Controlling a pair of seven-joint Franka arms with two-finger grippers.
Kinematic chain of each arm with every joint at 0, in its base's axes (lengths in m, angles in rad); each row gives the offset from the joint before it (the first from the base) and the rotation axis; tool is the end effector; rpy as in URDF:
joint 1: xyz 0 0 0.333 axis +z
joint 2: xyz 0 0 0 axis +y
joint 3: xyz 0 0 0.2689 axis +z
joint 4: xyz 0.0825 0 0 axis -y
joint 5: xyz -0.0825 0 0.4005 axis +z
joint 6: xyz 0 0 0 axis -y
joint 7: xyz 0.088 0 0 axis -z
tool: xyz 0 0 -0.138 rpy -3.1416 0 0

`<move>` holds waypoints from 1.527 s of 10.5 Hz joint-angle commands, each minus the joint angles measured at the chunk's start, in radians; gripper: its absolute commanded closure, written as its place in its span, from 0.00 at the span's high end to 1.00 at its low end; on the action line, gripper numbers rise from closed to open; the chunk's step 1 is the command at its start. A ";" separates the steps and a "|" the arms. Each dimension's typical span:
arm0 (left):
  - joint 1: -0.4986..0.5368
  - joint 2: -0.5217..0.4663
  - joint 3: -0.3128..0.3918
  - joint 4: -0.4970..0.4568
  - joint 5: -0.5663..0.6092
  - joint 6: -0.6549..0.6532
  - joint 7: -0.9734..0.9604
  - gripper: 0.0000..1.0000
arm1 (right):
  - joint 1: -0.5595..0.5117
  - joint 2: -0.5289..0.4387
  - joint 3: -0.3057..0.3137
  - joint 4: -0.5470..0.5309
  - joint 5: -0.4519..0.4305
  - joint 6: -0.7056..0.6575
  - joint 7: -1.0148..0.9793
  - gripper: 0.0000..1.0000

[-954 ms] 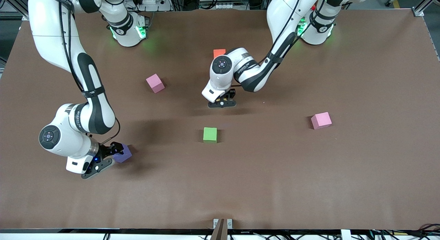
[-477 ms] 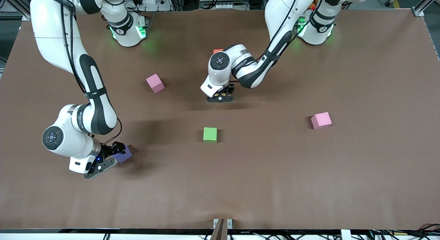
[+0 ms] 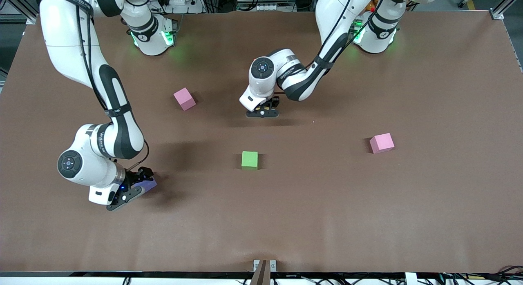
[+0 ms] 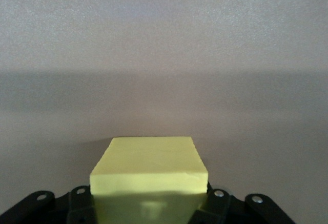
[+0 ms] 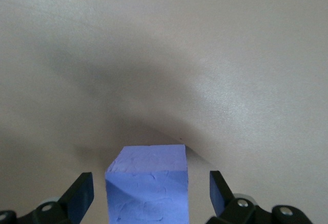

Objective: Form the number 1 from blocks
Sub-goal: 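Place the yellow cube below the cyan cube with the left gripper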

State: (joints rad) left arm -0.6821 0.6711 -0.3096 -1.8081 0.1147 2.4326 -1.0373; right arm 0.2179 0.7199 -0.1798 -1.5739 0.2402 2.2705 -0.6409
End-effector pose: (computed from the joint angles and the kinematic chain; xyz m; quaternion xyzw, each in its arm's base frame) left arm 0.3449 -0.5294 0.1039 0.9982 0.0099 -0.0526 0.0264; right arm 0.6800 0.0452 0.1441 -0.9597 -0.2793 -0.0061 0.0318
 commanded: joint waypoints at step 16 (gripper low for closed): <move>0.243 -0.283 0.006 0.002 0.086 -0.256 -0.021 1.00 | 0.210 -0.181 -0.083 -0.147 0.024 -0.069 0.339 0.53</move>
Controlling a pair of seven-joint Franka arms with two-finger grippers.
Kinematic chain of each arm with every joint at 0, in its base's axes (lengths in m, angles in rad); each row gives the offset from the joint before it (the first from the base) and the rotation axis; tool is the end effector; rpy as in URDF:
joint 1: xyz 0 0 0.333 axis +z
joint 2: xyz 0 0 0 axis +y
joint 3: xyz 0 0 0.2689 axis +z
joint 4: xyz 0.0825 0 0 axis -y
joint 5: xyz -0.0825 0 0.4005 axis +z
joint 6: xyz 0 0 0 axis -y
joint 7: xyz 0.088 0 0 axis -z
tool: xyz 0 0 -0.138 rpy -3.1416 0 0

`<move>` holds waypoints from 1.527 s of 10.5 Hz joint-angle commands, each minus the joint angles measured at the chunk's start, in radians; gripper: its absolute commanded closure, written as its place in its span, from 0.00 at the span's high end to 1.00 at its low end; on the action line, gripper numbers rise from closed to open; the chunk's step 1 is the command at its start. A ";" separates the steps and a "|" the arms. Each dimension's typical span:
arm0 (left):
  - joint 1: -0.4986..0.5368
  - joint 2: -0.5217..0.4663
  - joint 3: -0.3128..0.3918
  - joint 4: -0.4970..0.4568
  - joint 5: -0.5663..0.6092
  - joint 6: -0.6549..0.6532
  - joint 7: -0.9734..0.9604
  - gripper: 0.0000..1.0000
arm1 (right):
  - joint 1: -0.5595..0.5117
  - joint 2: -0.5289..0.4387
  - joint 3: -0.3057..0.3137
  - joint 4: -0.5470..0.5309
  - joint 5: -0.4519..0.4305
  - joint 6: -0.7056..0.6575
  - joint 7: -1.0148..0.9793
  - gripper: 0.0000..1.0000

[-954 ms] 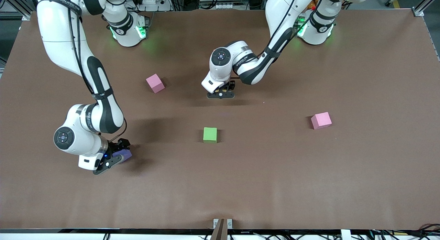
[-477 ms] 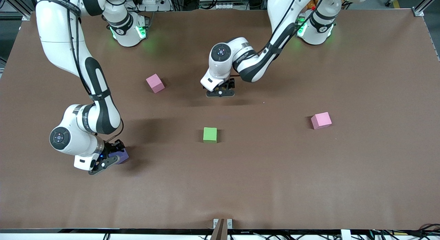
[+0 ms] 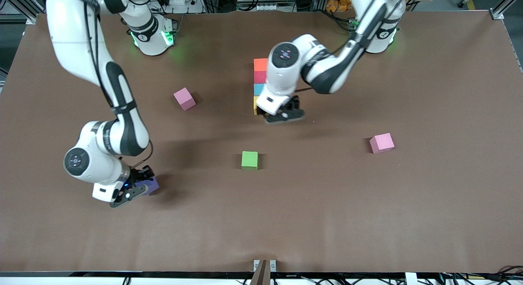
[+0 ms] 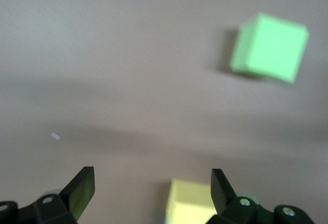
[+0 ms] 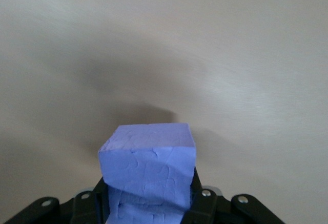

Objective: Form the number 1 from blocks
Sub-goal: 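Place the yellow cube below the cyan cube with the left gripper, then place the purple cube below yellow with the right gripper while the left gripper withdraws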

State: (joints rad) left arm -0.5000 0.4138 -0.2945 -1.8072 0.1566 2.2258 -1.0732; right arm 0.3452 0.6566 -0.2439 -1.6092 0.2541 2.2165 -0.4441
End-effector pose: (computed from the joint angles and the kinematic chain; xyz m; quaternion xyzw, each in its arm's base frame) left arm 0.4599 -0.4494 0.2421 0.9944 0.1046 0.0112 0.0079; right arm 0.6684 0.0917 0.1711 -0.9759 -0.2163 0.0075 0.0277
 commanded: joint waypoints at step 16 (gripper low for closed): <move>0.416 -0.363 0.228 0.017 -0.087 -0.446 0.801 1.00 | 0.767 -0.072 -0.017 -0.164 0.010 0.190 1.162 0.53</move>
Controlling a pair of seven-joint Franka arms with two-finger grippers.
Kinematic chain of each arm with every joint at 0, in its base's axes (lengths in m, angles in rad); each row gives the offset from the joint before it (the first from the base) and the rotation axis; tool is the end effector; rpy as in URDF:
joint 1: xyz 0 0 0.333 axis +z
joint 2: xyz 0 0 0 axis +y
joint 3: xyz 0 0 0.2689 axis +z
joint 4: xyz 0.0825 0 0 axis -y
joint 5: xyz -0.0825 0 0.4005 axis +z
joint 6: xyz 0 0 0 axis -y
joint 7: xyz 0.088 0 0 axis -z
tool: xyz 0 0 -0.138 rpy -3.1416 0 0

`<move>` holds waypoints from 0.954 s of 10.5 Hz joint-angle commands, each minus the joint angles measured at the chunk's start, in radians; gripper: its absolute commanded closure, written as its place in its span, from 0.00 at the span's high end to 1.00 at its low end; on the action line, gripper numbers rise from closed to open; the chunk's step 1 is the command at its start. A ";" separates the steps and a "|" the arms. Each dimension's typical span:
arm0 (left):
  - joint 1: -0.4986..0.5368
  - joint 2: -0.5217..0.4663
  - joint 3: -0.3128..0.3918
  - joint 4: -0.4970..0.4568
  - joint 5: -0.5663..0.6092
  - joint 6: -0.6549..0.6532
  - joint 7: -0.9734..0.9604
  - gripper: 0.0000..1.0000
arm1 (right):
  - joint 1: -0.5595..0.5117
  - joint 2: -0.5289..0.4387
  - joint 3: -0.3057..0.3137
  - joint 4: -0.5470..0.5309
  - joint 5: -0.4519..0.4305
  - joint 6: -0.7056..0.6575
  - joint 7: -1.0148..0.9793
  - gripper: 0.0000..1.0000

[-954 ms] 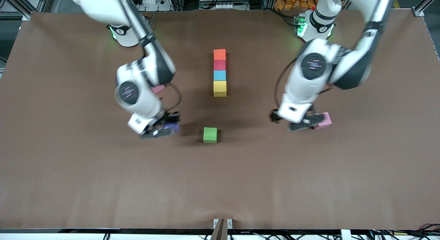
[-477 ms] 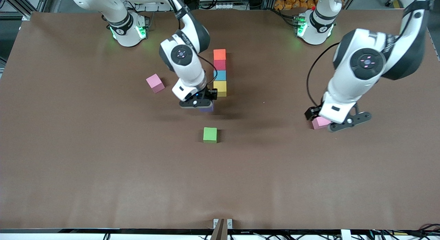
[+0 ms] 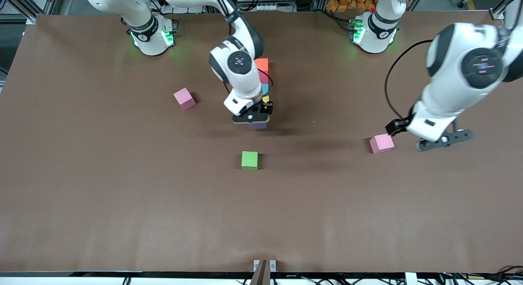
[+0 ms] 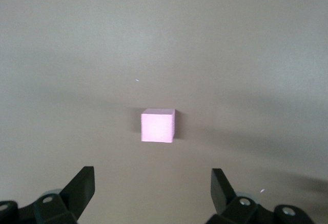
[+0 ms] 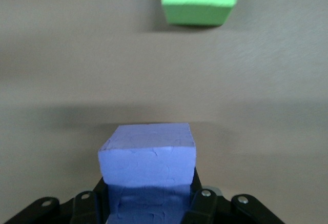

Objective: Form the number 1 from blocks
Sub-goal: 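Place the purple cube below yellow with the right gripper while the left gripper withdraws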

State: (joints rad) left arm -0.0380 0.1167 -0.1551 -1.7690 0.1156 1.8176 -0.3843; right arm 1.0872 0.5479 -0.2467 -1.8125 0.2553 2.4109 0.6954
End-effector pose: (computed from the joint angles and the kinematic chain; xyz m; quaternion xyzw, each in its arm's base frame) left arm 0.5899 -0.1002 0.4025 -0.9952 -0.0796 0.0186 0.0540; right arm 0.4265 0.4891 0.1698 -0.9990 0.0000 -0.0092 0.0440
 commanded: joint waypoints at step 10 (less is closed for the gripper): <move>-0.053 -0.094 0.109 0.186 -0.119 -0.187 0.139 1.00 | 0.049 0.058 -0.009 0.019 0.004 -0.021 0.016 0.68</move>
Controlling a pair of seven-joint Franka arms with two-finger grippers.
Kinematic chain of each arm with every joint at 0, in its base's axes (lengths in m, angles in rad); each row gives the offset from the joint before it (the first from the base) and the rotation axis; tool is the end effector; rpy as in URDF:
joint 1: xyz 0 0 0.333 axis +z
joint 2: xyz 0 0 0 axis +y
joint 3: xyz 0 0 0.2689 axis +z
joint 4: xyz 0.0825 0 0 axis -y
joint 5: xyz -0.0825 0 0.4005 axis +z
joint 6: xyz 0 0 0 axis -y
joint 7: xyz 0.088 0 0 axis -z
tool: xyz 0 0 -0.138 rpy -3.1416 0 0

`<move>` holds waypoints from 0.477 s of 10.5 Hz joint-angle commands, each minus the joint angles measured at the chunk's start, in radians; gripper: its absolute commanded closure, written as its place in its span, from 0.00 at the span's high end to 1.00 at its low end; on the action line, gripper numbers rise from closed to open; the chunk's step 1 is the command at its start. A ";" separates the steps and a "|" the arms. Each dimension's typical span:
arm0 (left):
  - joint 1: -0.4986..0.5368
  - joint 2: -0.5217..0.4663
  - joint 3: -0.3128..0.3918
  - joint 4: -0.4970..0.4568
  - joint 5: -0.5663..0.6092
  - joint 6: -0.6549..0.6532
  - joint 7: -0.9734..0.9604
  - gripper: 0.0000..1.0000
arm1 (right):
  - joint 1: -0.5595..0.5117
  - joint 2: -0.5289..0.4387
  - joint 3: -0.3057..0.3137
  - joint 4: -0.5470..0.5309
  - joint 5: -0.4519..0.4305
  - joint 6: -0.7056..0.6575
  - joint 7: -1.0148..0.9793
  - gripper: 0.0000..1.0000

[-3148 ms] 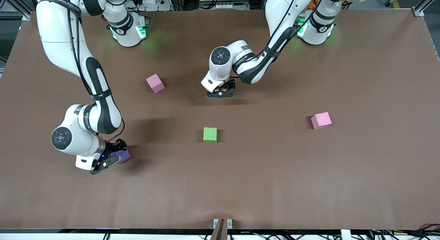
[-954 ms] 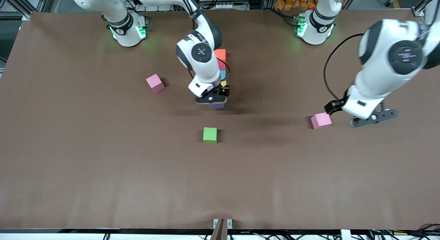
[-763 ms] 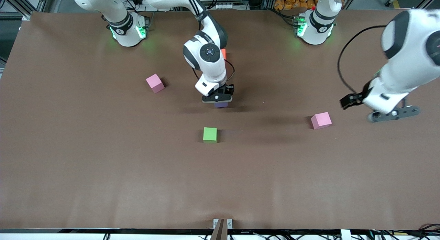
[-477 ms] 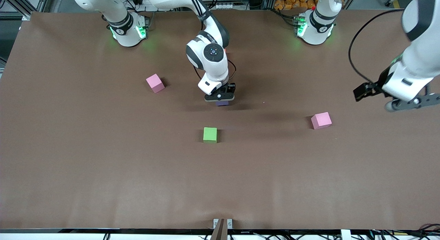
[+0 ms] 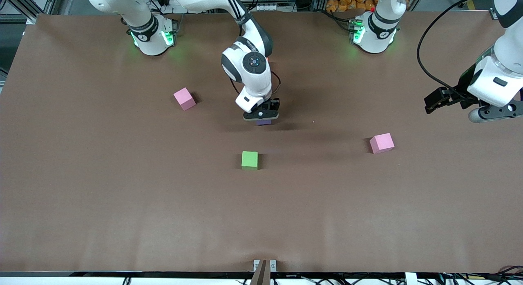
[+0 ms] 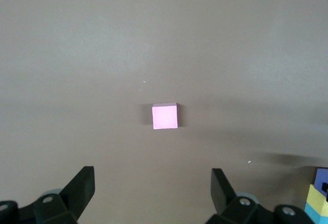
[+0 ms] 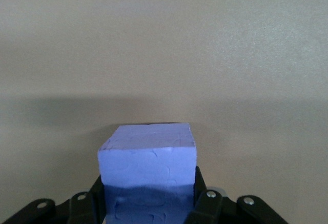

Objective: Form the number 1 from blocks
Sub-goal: 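Place the purple cube below yellow with the right gripper while the left gripper withdraws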

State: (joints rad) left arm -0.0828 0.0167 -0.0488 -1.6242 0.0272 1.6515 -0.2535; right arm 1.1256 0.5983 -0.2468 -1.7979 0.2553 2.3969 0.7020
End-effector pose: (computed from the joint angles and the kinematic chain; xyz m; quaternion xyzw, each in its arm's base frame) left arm 0.5772 -0.0727 0.5177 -0.9981 -0.0599 -0.0077 0.0119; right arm 0.4048 0.5005 0.1430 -0.9996 -0.0168 0.0038 0.0227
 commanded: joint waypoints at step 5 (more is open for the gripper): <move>-0.008 0.008 -0.006 0.041 -0.029 -0.021 0.020 1.00 | 0.003 -0.017 -0.009 0.011 0.004 -0.008 0.010 1.00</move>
State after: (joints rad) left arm -0.0910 0.0179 -0.0554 -1.6066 0.0152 1.6510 -0.2535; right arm 1.1256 0.6044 -0.2476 -1.7938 0.2552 2.3990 0.7020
